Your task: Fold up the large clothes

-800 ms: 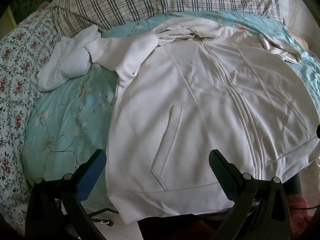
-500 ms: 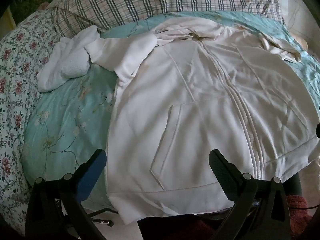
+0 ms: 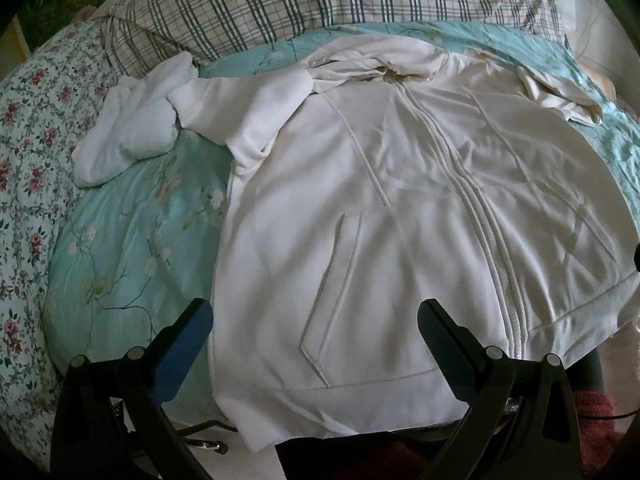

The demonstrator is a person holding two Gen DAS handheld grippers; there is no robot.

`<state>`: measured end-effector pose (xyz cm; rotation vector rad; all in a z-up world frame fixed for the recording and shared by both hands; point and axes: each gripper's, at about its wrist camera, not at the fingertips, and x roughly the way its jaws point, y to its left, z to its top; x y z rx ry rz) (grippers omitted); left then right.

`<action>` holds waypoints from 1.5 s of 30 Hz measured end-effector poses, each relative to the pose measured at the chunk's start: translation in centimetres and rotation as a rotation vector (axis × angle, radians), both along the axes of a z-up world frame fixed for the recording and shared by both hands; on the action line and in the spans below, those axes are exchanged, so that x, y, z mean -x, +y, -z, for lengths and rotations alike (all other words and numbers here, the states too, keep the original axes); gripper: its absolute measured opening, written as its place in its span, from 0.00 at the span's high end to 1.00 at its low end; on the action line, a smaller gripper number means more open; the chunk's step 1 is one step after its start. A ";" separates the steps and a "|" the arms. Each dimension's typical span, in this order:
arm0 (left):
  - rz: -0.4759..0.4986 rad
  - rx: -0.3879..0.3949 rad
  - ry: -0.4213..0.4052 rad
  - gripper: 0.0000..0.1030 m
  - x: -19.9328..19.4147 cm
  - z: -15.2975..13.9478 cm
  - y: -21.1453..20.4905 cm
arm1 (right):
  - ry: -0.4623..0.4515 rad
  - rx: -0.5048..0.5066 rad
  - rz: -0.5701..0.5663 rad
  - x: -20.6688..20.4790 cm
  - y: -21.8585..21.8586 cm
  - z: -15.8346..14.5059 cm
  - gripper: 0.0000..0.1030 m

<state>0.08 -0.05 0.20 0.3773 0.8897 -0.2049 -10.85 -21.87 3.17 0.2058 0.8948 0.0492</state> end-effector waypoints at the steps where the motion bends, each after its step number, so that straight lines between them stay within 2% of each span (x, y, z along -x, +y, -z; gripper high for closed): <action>1: 0.000 -0.004 0.007 0.01 -0.1 0.0 0.0 | -0.001 -0.002 0.000 -0.1 0.0 -0.1 0.00; 5: 0.000 -0.027 0.046 0.01 -0.4 0.2 -0.2 | -0.007 -0.033 0.003 -0.1 -0.1 -0.1 0.00; 9: 0.000 -0.017 0.054 0.01 -0.8 0.6 -0.5 | -0.007 0.093 0.003 -0.4 0.0 0.5 0.00; 10: 0.002 -0.014 0.061 0.01 -0.9 0.6 -0.5 | -0.003 0.094 0.004 -0.5 -0.1 0.5 0.00; 12: 0.010 0.008 0.059 0.01 -1.1 0.7 -0.7 | 0.007 0.082 0.007 -0.7 -0.3 0.5 0.00; 14: 0.016 0.017 0.075 0.01 -1.3 0.9 -0.9 | 0.015 -0.021 0.011 -0.8 -0.7 0.7 0.00; 17: 0.020 0.017 0.077 0.01 -1.8 1.2 -1.1 | 0.015 -0.007 0.017 -1.0 -1.0 0.8 0.00; 22: 0.016 0.043 0.132 0.01 -2.9 1.7 -1.1 | 0.044 -0.016 0.039 -1.5 -1.9 1.2 0.00; 24: 0.005 0.017 0.131 0.01 -3.5 2.0 -1.2 | 0.032 -0.028 0.056 -1.9 -2.7 1.2 0.00; 26: 0.004 0.050 0.142 0.01 -4.0 2.0 -1.1 | 0.029 -0.034 0.075 -2.4 -3.7 1.2 0.00; 29: -0.002 0.046 0.149 0.01 -5.1 2.1 -0.9 | 0.022 -0.035 0.103 -3.2 -5.3 1.1 0.01; 33: -0.016 0.077 0.177 0.01 -7.4 2.3 -0.7 | -0.013 -0.036 0.133 -4.9 -8.1 0.5 0.09; 35: -0.028 0.091 0.179 0.01 -8.7 2.2 -0.6 | -0.036 -0.005 0.153 -6.3 -10.3 -0.1 0.12; 37: -0.039 0.113 0.169 0.01 -10.0 1.8 -0.5 | -0.058 0.047 0.179 -7.9 -12.5 -0.8 0.22; 43: -0.069 0.161 0.153 0.01 -13.6 0.3 -1.0 | -0.098 0.147 0.268 -15.1 -19.8 -1.0 0.38; 45: -0.073 0.174 0.165 0.01 -14.5 0.1 -1.4 | -0.073 0.173 0.269 -17.9 -21.6 -0.2 0.39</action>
